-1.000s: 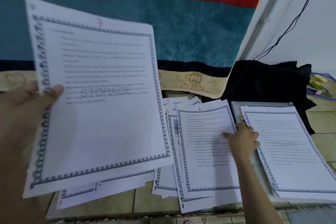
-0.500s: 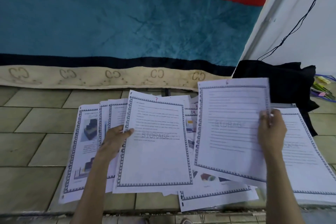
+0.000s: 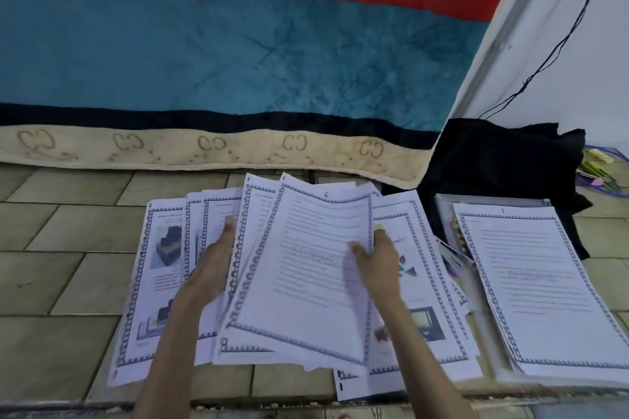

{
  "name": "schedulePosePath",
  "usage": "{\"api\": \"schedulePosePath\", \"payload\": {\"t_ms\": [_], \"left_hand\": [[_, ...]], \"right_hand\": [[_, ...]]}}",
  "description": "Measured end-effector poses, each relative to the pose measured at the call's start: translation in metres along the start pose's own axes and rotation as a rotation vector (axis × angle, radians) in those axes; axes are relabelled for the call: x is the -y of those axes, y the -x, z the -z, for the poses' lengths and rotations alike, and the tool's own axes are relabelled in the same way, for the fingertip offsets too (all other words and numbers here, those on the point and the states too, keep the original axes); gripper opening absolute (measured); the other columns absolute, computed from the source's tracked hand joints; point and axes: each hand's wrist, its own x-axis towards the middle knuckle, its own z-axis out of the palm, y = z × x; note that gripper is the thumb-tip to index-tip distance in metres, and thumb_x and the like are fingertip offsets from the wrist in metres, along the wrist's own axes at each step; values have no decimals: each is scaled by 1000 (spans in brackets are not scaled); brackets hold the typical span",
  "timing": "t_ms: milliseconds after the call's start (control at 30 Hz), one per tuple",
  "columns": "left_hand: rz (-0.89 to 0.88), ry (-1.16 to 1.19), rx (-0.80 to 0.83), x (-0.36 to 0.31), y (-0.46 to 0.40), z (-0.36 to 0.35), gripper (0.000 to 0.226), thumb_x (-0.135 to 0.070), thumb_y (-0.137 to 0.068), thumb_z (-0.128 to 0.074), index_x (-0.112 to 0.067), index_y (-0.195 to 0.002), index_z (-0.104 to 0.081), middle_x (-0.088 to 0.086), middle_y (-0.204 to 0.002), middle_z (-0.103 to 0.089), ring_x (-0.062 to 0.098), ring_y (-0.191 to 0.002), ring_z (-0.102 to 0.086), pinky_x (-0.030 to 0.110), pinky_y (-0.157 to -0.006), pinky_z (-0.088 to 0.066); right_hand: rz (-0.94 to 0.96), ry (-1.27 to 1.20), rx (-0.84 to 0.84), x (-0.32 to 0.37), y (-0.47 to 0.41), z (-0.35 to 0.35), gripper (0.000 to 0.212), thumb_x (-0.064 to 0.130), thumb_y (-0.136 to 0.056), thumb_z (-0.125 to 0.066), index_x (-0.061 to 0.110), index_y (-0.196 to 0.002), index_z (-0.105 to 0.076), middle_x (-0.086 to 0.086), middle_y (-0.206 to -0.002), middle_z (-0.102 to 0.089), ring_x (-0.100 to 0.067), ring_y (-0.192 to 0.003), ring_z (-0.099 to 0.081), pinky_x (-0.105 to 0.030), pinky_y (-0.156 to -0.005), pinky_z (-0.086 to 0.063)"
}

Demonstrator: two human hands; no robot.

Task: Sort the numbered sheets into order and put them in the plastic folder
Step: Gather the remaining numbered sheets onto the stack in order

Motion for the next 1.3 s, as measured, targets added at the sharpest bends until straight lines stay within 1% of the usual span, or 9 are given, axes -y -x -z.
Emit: {"api": "schedulePosePath", "payload": {"t_ms": [67,267,367,567,733,833,933,1133,1300], "left_hand": [[-64,-106,13,-5,10,-5,58,-71,-73,-57,-31,-115,-64,-5,-120,-58,20,-119,-49,46,-111,-31],[-200,-208,95,-2,23,-17,30,-12,-85,-65,-21,-113,-60,-3,-113,-66,19,-113,-58,36,-101,-42],[-130,-97,154,-9,26,-26,22,-16,-89,-60,-18,-111,-64,-2,-107,-70,18,-101,-65,36,-93,-50],[-52,-99,88,-15,17,-50,18,-6,-92,-56,-8,-110,-57,4,-88,-65,20,-73,-64,26,-69,-52],[-126,-257,-74,-18,-5,-74,19,1,-90,-51,-8,-102,-62,7,-85,-66,16,-64,-59,29,-60,-48],[-257,-383,-134,-32,-18,-86,19,0,-90,-51,-3,-100,-67,17,-100,-67,25,-83,-64,37,-77,-53],[-397,-544,-156,-48,-33,-100,21,-2,-92,-49,-1,-102,-68,9,-102,-64,20,-93,-61,24,-81,-48],[-339,-771,-57,-62,-59,-121,25,-2,-93,-41,-2,-106,-62,17,-120,-60,32,-105,-60,44,-92,-51],[-437,-893,-74,-72,-63,-130,32,0,-94,-38,-16,-105,-63,13,-121,-62,32,-94,-59,32,-84,-49]], "right_hand": [[-17,0,57,-4,-2,-13,36,21,-84,-66,2,-112,-52,-13,-106,-61,-28,-98,-58,-34,-75,-51],[-182,-429,190,8,-5,0,50,13,-77,-75,8,-122,-53,-2,-117,-62,-21,-108,-59,-38,-96,-48],[-245,-409,177,8,-11,33,17,11,-83,-69,10,-98,-60,-8,-103,-68,-22,-92,-63,-37,-84,-52],[-195,-49,91,-28,-20,110,15,4,-82,-68,2,-96,-64,-6,-81,-62,-11,-63,-52,-17,-52,-43],[-263,-41,152,-63,-21,108,29,4,-78,-73,0,-105,-66,-10,-93,-67,-24,-91,-63,-32,-79,-47],[-283,-75,190,-71,-23,106,26,4,-75,-75,6,-101,-69,-6,-92,-69,-22,-86,-64,-35,-82,-50],[-283,-113,241,-75,-23,107,24,6,-71,-79,18,-91,-71,-5,-95,-74,-25,-91,-68,-46,-91,-53],[-263,-169,199,-72,-20,106,31,4,-75,-75,10,-105,-70,-5,-95,-71,-21,-89,-66,-36,-86,-51],[-144,-194,69,-65,-19,112,27,1,-81,-68,2,-109,-66,-6,-94,-67,-19,-86,-63,-28,-78,-46]]}}
